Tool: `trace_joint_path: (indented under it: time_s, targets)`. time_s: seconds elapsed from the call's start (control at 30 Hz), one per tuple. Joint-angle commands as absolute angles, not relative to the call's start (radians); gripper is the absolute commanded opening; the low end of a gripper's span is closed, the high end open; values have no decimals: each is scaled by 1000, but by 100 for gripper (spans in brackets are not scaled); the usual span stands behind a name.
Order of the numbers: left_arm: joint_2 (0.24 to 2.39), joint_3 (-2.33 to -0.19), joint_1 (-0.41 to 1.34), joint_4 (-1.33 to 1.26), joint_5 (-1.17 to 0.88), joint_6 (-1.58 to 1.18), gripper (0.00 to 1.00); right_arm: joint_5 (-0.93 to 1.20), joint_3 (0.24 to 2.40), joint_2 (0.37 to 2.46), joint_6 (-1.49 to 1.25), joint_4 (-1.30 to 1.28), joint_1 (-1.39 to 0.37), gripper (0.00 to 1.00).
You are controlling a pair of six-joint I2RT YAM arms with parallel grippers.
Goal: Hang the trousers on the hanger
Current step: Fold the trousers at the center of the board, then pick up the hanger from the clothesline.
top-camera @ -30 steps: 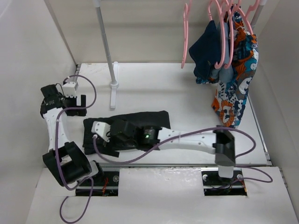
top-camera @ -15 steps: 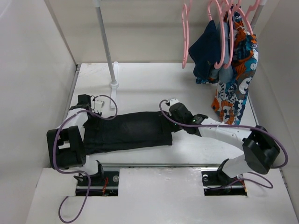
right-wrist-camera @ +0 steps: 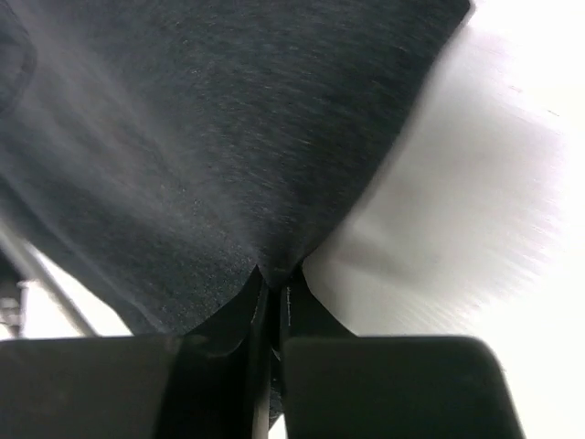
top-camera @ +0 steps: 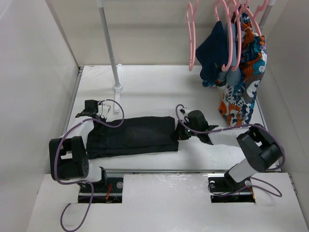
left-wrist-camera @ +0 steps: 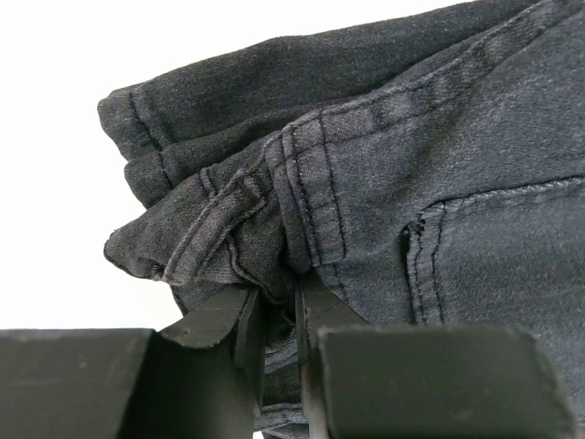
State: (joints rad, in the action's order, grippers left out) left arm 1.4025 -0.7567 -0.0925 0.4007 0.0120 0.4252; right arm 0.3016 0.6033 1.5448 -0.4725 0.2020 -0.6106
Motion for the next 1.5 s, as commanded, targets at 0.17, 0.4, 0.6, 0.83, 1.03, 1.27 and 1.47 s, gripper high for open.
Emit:
trace_joint_path:
  time_s: [0.17, 0.4, 0.6, 0.83, 1.03, 1.27, 1.47]
  targets:
    - [1417, -897, 95, 379, 51, 377, 0, 346, 408, 1231, -515, 191, -321, 0]
    - [1542, -983, 281, 417, 69, 344, 0, 149, 486, 1019, -303, -178, -235, 10]
    - [1574, -960, 281, 417, 78, 344, 44, 95, 678, 1000, -195, -389, -250, 70]
    - [1529, -1026, 235, 494, 107, 322, 68, -124, 1079, 927, -42, -627, -503, 75]
    - [1503, -1120, 137, 535, 155, 288, 70, -202, 1476, 969, 8, -742, -661, 75]
    - [1539, -1157, 126, 568, 63, 279, 70, -150, 1733, 1086, 18, -709, -661, 75]
    - [1503, -1157, 126, 597, -69, 342, 71, -227, 2004, 1310, 18, -729, -629, 88]
